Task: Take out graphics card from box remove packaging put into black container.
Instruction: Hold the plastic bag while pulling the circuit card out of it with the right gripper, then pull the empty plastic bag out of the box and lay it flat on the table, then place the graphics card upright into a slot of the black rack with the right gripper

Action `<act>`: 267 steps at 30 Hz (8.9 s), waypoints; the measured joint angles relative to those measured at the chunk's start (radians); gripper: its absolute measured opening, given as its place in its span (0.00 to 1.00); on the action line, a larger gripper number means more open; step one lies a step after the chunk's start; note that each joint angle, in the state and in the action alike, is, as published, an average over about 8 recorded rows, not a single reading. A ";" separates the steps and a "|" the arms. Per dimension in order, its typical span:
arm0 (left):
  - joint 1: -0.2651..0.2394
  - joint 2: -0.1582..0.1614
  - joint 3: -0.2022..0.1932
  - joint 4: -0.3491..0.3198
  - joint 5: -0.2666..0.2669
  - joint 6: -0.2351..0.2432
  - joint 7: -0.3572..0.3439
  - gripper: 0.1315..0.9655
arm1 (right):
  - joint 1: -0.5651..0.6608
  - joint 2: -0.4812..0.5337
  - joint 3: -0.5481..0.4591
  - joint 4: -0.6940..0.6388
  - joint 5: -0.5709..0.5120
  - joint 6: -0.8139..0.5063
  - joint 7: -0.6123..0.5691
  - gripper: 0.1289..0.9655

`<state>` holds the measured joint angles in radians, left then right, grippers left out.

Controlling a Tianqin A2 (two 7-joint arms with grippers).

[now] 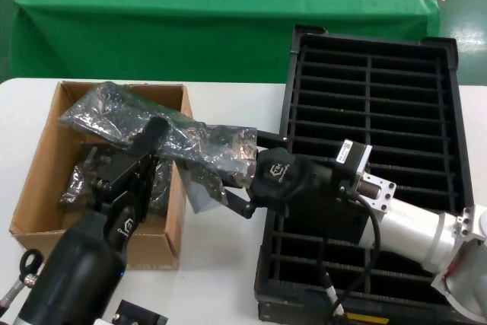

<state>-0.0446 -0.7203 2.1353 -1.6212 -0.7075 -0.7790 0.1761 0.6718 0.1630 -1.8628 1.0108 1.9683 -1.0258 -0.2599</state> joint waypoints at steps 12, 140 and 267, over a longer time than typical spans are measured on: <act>-0.012 0.000 -0.006 0.036 0.018 -0.012 0.020 0.01 | -0.009 0.003 0.005 0.008 0.001 0.001 -0.007 0.17; -0.474 0.072 -0.089 0.098 -0.415 1.204 -1.498 0.01 | 0.548 -0.063 -0.200 0.289 -1.654 -0.357 1.379 0.07; -0.406 0.527 -0.623 0.194 -0.171 1.459 -1.151 1.00 | 0.688 0.271 -0.384 0.072 -0.847 -0.534 0.920 0.07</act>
<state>-0.4505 -0.1932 1.5124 -1.4273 -0.8789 0.6797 -0.9749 1.3595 0.4344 -2.2464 1.0832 1.1211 -1.5596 0.6601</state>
